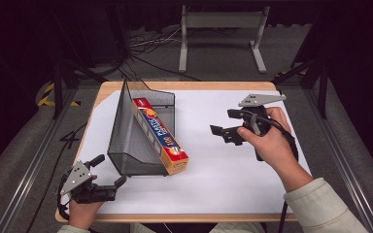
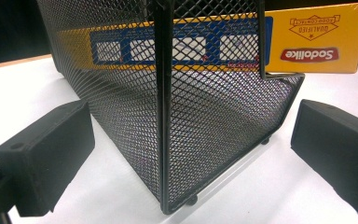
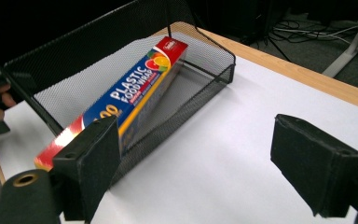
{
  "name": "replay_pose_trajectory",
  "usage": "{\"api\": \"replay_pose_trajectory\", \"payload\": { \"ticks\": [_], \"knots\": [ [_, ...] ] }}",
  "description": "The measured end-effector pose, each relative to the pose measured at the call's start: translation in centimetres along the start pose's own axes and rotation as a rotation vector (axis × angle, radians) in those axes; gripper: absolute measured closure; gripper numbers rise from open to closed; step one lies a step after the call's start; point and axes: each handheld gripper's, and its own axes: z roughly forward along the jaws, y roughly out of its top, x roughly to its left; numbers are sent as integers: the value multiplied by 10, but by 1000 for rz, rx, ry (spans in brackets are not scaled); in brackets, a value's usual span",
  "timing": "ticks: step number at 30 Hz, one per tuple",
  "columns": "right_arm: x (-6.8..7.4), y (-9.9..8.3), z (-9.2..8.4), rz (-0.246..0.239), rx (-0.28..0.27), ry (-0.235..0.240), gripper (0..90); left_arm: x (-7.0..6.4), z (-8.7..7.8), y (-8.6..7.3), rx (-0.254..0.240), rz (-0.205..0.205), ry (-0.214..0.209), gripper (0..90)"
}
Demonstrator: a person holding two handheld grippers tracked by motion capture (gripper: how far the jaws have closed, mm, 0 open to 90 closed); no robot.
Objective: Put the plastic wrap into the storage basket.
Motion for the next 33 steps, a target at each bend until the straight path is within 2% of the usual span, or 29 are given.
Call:
{"api": "replay_pose_trajectory", "payload": {
  "ticks": [6, 10, 12, 15, 16, 22, 27, 33],
  "knots": [
    [-17, -18, -22, 9, -33, -27, 163, 0, 0, 0, 5, 1, -1, 3],
    [-25, -35, -30, -12, -48, -50, 162, -1, 0, 1, 5, 4, -3, 10],
    [-28, -45, -32, -7, -53, -44, 159, -1, 0, 1, 2, 6, -3, 12],
    [-33, -61, -35, 0, -70, -7, 152, 0, -1, 0, 0, 5, -7, 13],
    [-35, -67, -35, 0, -74, 4, 153, 0, -1, 0, 1, 5, -8, 13],
    [-41, -101, -34, -17, -72, -5, 139, -1, 0, 0, 8, 4, -14, 11],
    [-45, -119, -32, 13, -90, 4, 135, -2, 1, 0, 12, 6, -16, 16],
    [-44, -144, -25, -1, -98, -24, 134, -2, 1, -1, 15, 6, -13, 15]
  ]
}}
